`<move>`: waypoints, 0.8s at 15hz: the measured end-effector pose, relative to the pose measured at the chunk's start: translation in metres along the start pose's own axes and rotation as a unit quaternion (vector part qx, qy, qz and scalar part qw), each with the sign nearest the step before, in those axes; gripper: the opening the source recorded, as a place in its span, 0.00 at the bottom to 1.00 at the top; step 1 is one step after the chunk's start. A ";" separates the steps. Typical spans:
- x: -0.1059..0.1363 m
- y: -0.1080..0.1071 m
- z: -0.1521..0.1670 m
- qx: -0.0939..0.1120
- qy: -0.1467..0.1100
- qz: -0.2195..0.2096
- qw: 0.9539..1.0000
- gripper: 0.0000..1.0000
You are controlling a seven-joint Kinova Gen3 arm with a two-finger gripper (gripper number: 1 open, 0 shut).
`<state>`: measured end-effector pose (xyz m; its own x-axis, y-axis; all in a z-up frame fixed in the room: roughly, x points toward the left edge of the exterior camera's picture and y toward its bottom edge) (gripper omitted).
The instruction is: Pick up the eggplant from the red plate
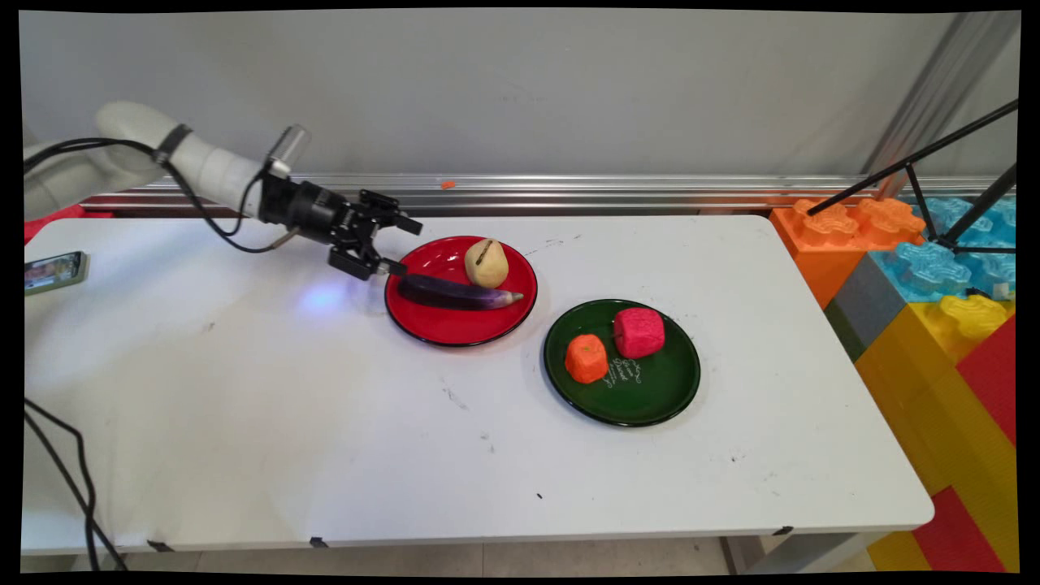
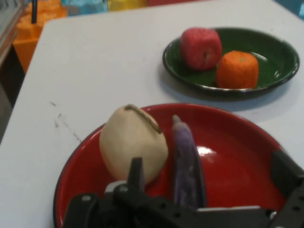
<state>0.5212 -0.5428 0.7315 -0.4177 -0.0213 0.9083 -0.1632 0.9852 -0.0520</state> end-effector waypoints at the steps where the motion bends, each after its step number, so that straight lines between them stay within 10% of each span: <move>1: 0.001 -0.002 0.004 -0.001 -0.004 0.001 1.000 1.00; 12: -0.004 -0.020 0.047 -0.025 -0.072 -0.007 0.997 1.00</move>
<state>0.4840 -0.5705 0.7090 -0.5399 -0.0547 0.8399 -0.1256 0.9920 -0.0161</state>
